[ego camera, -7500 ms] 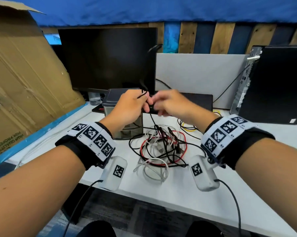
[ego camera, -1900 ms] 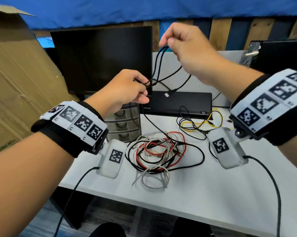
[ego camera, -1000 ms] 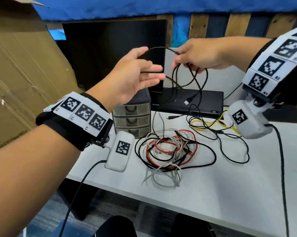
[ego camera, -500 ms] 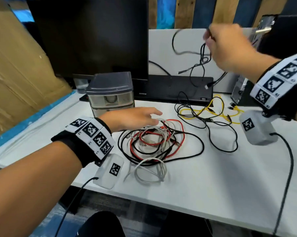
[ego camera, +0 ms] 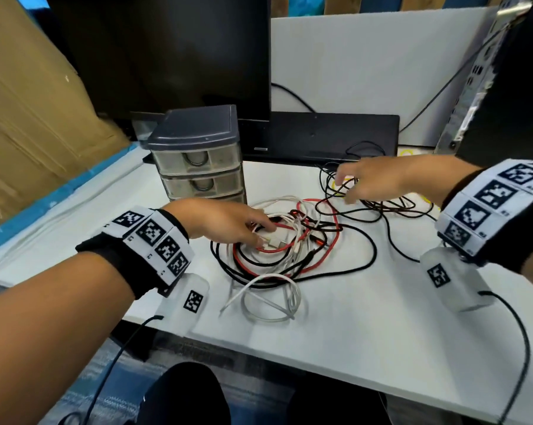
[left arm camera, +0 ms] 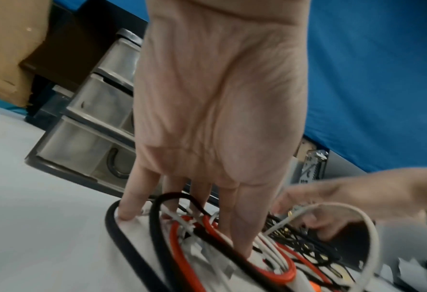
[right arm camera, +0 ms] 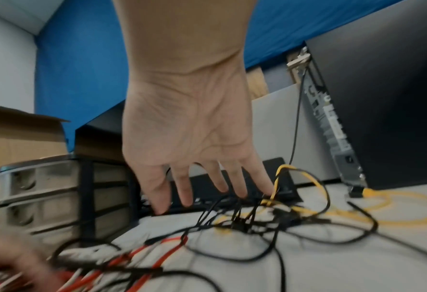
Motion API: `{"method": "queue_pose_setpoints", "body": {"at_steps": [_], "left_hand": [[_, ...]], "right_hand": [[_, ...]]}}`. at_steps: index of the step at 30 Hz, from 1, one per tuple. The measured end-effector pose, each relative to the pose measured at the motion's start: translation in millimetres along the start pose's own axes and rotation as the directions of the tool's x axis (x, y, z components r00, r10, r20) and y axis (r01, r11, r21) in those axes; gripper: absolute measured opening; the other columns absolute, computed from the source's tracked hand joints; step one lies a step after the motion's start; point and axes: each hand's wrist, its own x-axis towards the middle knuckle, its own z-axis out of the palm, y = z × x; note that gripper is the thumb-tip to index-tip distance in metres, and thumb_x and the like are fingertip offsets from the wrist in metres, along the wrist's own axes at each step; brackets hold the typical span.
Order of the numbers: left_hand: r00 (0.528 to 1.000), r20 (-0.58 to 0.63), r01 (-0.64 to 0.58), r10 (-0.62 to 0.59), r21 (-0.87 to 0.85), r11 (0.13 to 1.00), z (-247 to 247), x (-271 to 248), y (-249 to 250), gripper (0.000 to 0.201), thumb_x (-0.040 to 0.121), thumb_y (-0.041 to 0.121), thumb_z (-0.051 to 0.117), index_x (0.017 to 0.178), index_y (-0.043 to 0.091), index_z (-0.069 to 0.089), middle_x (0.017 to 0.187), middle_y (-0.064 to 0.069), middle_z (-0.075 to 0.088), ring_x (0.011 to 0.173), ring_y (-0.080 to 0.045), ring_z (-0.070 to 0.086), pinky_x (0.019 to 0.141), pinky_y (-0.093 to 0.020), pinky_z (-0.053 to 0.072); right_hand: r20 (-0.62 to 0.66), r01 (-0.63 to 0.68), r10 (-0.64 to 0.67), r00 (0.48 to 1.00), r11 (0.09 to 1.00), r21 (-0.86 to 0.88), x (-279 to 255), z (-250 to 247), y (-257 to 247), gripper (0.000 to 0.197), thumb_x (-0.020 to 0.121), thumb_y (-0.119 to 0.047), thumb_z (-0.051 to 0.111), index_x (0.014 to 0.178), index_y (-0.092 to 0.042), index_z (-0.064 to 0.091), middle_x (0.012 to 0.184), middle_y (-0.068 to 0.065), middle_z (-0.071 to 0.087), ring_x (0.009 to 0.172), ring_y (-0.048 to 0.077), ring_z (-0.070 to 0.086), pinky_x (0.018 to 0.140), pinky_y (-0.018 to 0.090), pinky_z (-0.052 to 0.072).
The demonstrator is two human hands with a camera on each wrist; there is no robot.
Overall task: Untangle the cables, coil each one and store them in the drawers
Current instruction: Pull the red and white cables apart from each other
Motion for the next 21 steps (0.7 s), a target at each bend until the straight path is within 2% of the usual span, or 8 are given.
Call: {"method": "queue_pose_setpoints", "body": {"at_steps": [2,5,8,11,12,15,19,21], "left_hand": [[1.0,0.007,0.006,-0.006,-0.045,0.999,1,1,-2,0.05,0.099,0.032,0.068,0.146,0.037,0.053,0.157,0.012,0.041,0.147,-0.013,0.033,0.124,-0.038,0.026],[1.0,0.001,0.013,-0.013,-0.035,0.999,0,2,-1,0.051,0.098,0.031,0.069,0.147,0.035,0.053,0.158,0.01,0.039,0.148,-0.013,0.031,0.122,-0.033,0.026],[0.999,-0.004,0.032,-0.032,-0.027,0.999,-3,3,-1,0.05,0.097,0.033,0.069,0.145,0.037,0.054,0.159,0.007,0.04,0.147,-0.016,0.034,0.123,-0.037,0.028],[0.999,-0.005,0.036,-0.036,-0.028,0.999,-4,5,-2,0.047,0.098,0.032,0.069,0.143,0.038,0.056,0.155,0.007,0.045,0.141,-0.016,0.04,0.121,-0.04,0.032],[0.999,-0.009,0.037,-0.037,-0.021,0.999,-4,5,-2,0.046,0.098,0.031,0.068,0.142,0.038,0.056,0.153,0.007,0.046,0.139,-0.016,0.042,0.12,-0.039,0.033],[0.999,-0.014,0.033,-0.033,-0.013,0.999,-5,5,-3,0.043,0.1,0.026,0.064,0.141,0.038,0.057,0.153,0.007,0.047,0.138,-0.016,0.043,0.12,-0.039,0.034],[0.998,-0.05,0.035,-0.037,-0.024,0.999,-4,5,-5,0.044,0.102,0.011,0.056,0.139,0.036,0.06,0.152,0.004,0.047,0.137,-0.019,0.045,0.118,-0.041,0.037],[0.998,-0.06,0.032,-0.034,-0.028,0.999,-3,6,-5,0.045,0.102,0.008,0.054,0.138,0.035,0.06,0.151,0.003,0.048,0.135,-0.02,0.046,0.116,-0.04,0.039]], "right_hand": [[0.152,-0.028,0.04,0.988,0.996,-0.083,2,12,-8,0.053,0.101,-0.049,0.052,0.149,-0.031,0.041,0.154,0.004,0.042,0.139,0.03,0.042,0.112,0.043,0.037],[0.203,-0.046,0.101,0.974,0.965,-0.258,6,25,-9,0.048,0.106,-0.038,0.044,0.149,-0.016,0.042,0.152,0.007,0.044,0.135,0.03,0.046,0.105,0.036,0.041],[0.189,-0.028,0.096,0.977,0.942,-0.334,10,25,4,0.037,0.103,-0.022,0.044,0.138,-0.013,0.048,0.143,0.008,0.05,0.114,0.026,0.057,0.09,0.031,0.048],[0.183,-0.054,0.133,0.974,0.922,-0.382,11,23,11,0.047,0.1,-0.016,0.05,0.147,-0.014,0.043,0.142,0.007,0.051,0.073,0.01,0.054,0.057,0.024,0.04],[0.173,-0.069,0.147,0.974,0.917,-0.393,12,23,12,0.05,0.1,-0.016,0.052,0.148,-0.015,0.042,0.142,0.007,0.052,0.074,0.01,0.055,0.056,0.024,0.039],[0.188,-0.121,0.222,0.957,0.893,-0.434,21,23,19,0.055,0.095,-0.016,0.06,0.148,-0.018,0.045,0.141,0.003,0.052,0.113,0.024,0.06,0.08,0.027,0.047],[0.153,-0.195,0.294,0.944,0.866,-0.461,64,38,49,0.039,0.066,-0.031,0.058,0.105,-0.028,0.061,0.092,-0.007,0.066,0.081,0.023,0.067,0.079,0.042,0.059],[0.187,-0.21,0.323,0.928,0.866,-0.453,97,51,76,0.032,0.062,-0.033,0.058,0.094,-0.029,0.057,0.085,-0.005,0.066,0.073,0.022,0.068,0.072,0.042,0.06]]}}
